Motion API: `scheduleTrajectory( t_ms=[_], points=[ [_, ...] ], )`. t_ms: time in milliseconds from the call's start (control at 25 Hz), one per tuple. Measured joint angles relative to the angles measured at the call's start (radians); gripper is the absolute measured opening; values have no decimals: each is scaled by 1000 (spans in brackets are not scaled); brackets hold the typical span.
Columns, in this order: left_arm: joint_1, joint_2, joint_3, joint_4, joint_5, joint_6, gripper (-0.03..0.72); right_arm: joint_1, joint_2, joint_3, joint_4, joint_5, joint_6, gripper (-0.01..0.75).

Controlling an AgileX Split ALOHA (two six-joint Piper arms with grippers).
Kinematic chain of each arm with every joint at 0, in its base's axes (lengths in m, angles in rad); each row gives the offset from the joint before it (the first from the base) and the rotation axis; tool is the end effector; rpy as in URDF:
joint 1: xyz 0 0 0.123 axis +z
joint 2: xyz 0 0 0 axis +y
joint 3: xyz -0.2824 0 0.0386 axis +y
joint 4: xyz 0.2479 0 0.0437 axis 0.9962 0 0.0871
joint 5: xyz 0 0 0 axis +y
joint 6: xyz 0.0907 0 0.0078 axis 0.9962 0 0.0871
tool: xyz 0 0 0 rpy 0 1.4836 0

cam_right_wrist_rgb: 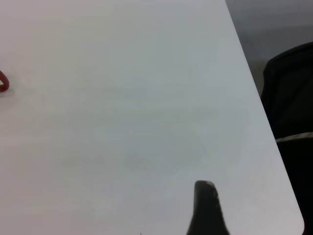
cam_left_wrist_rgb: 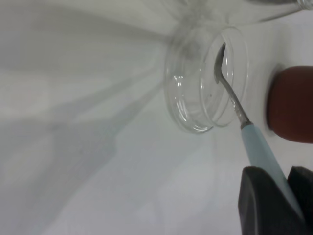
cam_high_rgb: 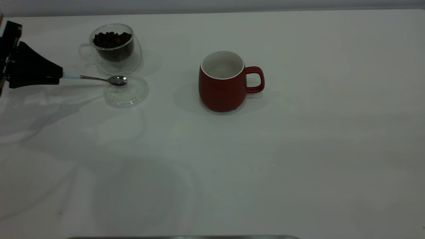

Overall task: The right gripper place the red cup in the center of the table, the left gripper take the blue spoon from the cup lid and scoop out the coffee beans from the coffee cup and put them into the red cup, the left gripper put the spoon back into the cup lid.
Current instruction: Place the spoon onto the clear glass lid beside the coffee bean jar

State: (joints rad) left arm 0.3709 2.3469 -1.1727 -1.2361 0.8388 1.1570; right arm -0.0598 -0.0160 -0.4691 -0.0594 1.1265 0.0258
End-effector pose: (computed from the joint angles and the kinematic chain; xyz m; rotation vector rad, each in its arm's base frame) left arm 0.3680 0.0744 0.0216 -0.3323 2.6436 -1.0287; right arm -0.0071 -0.0045 0.2634 0.0955 2.1227 -0.0922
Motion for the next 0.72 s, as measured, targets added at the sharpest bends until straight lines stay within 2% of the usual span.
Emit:
scheduleTrajectory(
  t_ms=[440, 720],
  points=[
    [-101, 0, 2, -24, -93, -1, 126, 0, 0, 0, 0, 0, 0, 568],
    [-112, 0, 3, -37, -108, -1, 126, 0, 0, 0, 0, 0, 0, 568]
  ],
)
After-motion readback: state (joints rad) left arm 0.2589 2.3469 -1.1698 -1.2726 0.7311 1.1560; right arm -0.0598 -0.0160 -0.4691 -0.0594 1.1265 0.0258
